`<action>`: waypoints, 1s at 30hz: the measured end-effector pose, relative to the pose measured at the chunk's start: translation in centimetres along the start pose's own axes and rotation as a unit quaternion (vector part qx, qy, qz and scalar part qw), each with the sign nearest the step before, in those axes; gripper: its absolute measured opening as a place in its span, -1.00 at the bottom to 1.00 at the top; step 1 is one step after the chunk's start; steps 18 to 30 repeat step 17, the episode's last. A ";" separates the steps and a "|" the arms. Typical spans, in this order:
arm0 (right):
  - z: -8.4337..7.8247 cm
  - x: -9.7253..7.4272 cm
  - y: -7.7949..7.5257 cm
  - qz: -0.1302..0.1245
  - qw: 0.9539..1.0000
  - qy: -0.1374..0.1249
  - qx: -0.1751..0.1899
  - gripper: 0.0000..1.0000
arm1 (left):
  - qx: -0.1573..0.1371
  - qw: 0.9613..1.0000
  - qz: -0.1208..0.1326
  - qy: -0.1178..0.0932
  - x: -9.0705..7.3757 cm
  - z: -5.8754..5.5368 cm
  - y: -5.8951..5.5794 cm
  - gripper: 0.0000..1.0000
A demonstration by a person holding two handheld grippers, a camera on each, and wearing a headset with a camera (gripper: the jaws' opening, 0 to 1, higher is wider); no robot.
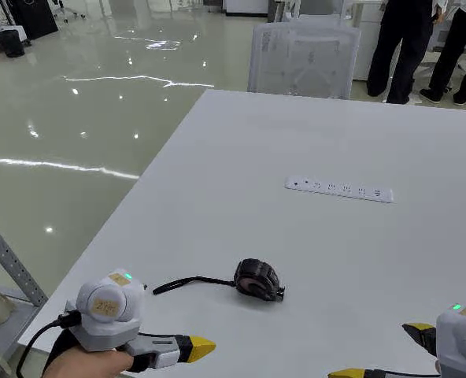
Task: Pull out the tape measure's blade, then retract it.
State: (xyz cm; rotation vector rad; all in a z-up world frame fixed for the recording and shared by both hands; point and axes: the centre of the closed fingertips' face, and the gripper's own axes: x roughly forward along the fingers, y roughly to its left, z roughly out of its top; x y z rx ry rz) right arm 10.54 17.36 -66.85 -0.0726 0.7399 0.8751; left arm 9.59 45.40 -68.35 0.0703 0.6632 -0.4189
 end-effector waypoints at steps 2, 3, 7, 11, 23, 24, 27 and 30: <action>-0.1 -0.3 0.1 -0.001 1.000 0.001 0.001 1.00 | 0.000 1.000 0.002 0.001 -0.5 -0.2 0.5 0.96; -0.2 -0.4 0.1 -0.001 1.000 0.001 0.000 1.00 | -0.001 1.000 0.003 0.000 -0.7 -0.2 0.7 0.96; -0.4 -1.0 0.1 -0.005 1.000 0.002 0.003 1.00 | -0.001 1.000 0.003 0.002 -1.5 -0.4 1.3 0.96; -0.1 -1.7 0.0 -0.009 1.000 -0.005 0.010 1.00 | 0.003 1.000 0.000 0.004 -2.1 -0.5 1.7 0.96; -0.3 -2.0 -0.1 -0.010 1.000 -0.004 0.008 1.00 | 0.006 1.000 -0.008 0.006 -2.5 -0.5 2.1 0.98; -0.3 -2.0 -0.1 -0.010 1.000 -0.004 0.008 1.00 | 0.006 1.000 -0.008 0.006 -2.5 -0.5 2.1 0.98; -0.3 -2.0 -0.1 -0.010 1.000 -0.004 0.008 1.00 | 0.006 1.000 -0.008 0.006 -2.5 -0.5 2.1 0.98; -0.3 -2.0 -0.1 -0.010 1.000 -0.004 0.008 1.00 | 0.006 1.000 -0.008 0.006 -2.5 -0.5 2.1 0.98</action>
